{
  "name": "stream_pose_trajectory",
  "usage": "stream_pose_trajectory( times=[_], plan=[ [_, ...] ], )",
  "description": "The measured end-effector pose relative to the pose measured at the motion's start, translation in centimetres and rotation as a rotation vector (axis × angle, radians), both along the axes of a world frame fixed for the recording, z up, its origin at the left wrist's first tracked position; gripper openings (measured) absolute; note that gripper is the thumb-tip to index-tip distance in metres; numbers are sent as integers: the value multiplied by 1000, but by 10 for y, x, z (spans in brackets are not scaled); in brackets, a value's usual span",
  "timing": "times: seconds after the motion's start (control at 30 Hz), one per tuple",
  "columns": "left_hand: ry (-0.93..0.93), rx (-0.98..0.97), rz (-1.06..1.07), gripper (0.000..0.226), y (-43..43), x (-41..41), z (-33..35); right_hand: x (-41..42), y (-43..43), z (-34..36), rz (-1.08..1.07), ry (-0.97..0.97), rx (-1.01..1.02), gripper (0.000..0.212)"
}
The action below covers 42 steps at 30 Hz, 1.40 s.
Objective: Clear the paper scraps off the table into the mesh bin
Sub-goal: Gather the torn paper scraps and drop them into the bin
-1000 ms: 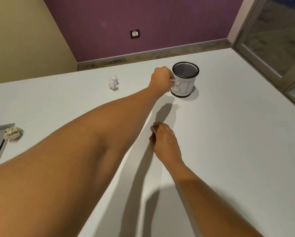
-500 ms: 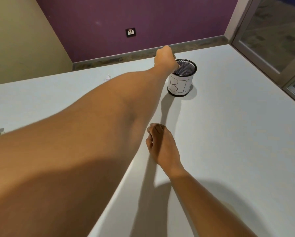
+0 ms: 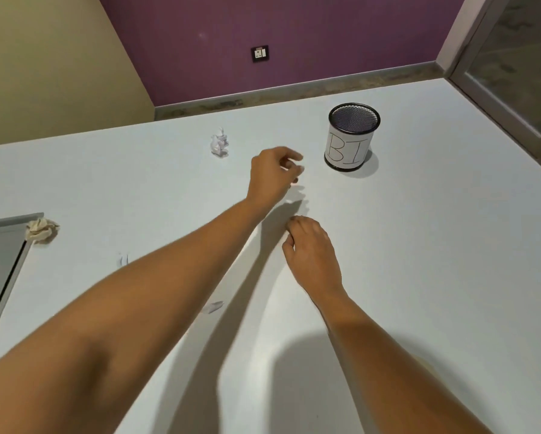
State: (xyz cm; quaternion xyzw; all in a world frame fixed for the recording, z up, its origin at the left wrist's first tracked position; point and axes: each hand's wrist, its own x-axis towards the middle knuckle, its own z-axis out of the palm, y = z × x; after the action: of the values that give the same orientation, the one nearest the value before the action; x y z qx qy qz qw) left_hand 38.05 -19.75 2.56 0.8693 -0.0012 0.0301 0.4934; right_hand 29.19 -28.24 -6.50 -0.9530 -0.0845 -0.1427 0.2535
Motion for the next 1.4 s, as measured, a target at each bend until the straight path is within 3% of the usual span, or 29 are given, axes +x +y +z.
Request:
stream_pose_trajectory(
  times=[0.3,0.47,0.6,0.87,1.1,1.23,1.4],
  plan=[
    [75,134,365,9,114,-144,-60,-7,2,-1,38,72,-82,28],
    [-13,437,339,21,141,-188,-79,-30,10,12,245,119,7,25],
    [-25,547,296,23,138,-191,-82,-59,27,21,421,92,79,17],
    [-48,656,310,21,136,-190,-82,-83,69,6,682,156,32,28],
    [-46,569,322,22,138,-190,-79,-81,78,-12,601,383,149,30],
    [-52,561,383,32,157,-188,-76,-80,78,-13,620,262,102,26],
    [188,675,302,58,198,-171,-70,-81,78,-13,614,248,116,23]
  ],
)
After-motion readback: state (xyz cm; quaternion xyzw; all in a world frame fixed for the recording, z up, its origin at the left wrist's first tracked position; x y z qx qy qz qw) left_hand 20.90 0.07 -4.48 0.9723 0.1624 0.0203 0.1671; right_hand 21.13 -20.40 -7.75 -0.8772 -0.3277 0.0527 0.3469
